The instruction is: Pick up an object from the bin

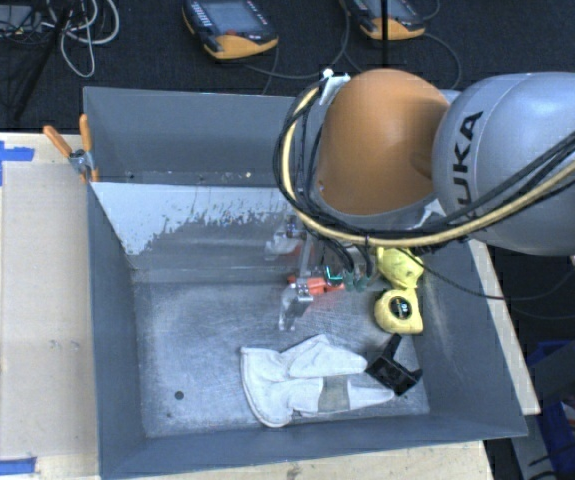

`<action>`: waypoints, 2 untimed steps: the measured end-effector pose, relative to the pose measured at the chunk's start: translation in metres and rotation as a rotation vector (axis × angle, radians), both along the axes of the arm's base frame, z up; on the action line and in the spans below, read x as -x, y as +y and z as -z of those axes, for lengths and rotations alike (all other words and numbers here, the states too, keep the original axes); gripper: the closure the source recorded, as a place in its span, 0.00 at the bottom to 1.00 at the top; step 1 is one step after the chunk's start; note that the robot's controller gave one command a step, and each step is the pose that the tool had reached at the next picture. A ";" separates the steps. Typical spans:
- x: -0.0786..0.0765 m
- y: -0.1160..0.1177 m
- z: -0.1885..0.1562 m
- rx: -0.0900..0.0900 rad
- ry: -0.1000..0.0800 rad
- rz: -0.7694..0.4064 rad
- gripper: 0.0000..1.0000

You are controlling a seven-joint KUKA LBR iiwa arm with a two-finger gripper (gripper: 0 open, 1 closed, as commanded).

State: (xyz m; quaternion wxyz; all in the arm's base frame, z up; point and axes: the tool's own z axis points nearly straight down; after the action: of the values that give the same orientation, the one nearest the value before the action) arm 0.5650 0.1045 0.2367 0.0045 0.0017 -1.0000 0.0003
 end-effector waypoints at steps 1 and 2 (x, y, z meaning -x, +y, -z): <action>-0.001 -0.001 -0.005 -0.001 -0.008 0.003 0.00; 0.012 -0.033 0.059 -0.001 -0.012 -0.030 0.00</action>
Offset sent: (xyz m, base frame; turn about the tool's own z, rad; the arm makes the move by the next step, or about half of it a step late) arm -0.0346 -0.0885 -0.1667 -0.0795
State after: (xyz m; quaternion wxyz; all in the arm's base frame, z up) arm 0.5535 0.0719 0.1781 -0.0018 0.0168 -0.9999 -0.0004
